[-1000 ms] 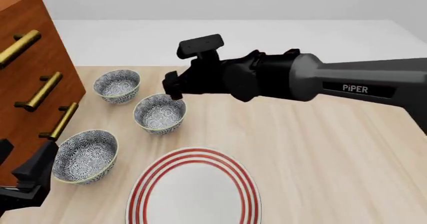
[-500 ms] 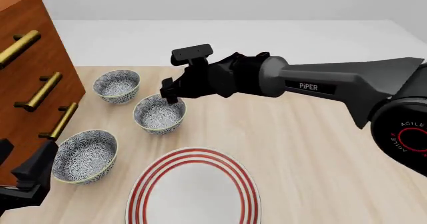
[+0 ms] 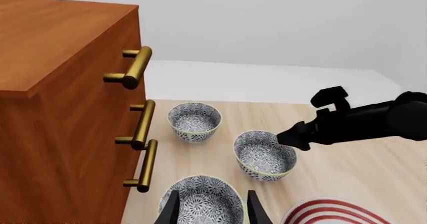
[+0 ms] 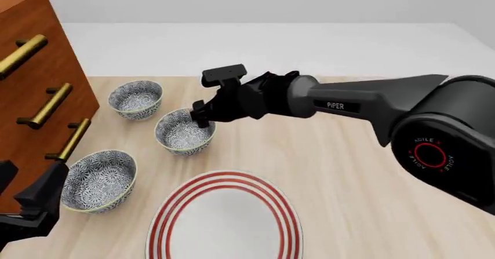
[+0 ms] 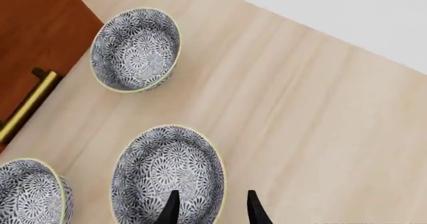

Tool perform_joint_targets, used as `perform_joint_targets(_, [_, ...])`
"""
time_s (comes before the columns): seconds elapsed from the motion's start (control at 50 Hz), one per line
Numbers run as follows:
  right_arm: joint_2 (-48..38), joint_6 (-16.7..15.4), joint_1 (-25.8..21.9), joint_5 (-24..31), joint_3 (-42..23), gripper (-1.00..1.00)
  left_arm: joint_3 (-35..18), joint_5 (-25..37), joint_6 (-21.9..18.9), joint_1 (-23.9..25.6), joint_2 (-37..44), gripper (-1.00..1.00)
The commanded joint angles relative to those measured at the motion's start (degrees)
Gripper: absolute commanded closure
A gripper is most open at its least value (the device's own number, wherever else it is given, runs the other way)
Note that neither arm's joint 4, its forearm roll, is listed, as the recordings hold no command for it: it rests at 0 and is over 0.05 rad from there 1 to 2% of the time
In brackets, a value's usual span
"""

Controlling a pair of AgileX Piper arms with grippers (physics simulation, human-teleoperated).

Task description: Pick up the bowl and put it in the middle on the plate.

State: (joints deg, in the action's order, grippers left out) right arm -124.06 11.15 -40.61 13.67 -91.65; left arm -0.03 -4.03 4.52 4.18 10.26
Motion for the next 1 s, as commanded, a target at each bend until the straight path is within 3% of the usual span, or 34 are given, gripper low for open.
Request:
perform_joint_targets(0.02, [-2.94, 1.13, 0.59, -1.11, 0.47, -1.0, 0.02, 0.02, 0.41, 0.06, -0.01, -1.0])
perform_joint_targets(0.14, [-3.23, 1.39, 1.45, -1.76, 0.33, -1.0, -0.03, -0.15, -0.19, 0.12, 0.19, -1.0])
perform_joint_targets(0.34, [-3.86, 3.94, -1.14, -2.78, 1.81, -1.0, 0.02, -0.2, 0.0, 0.24, 0.28, -1.0])
perform_joint_targets(0.9, [-4.27, 3.43, 0.62, -2.67, 1.8, -1.0, -0.03, 0.11, -0.69, 0.42, 0.0, -1.0])
perform_joint_targets(0.92, [-4.03, 3.24, 0.81, -2.74, 1.83, 1.0, -0.03, 0.08, -0.61, 0.4, 0.0, -1.0])
perform_joint_targets(1.0, [-2.4, 2.97, 0.8, -2.59, 2.14, 1.0, -0.03, 0.18, -0.6, 0.36, -0.14, -1.0])
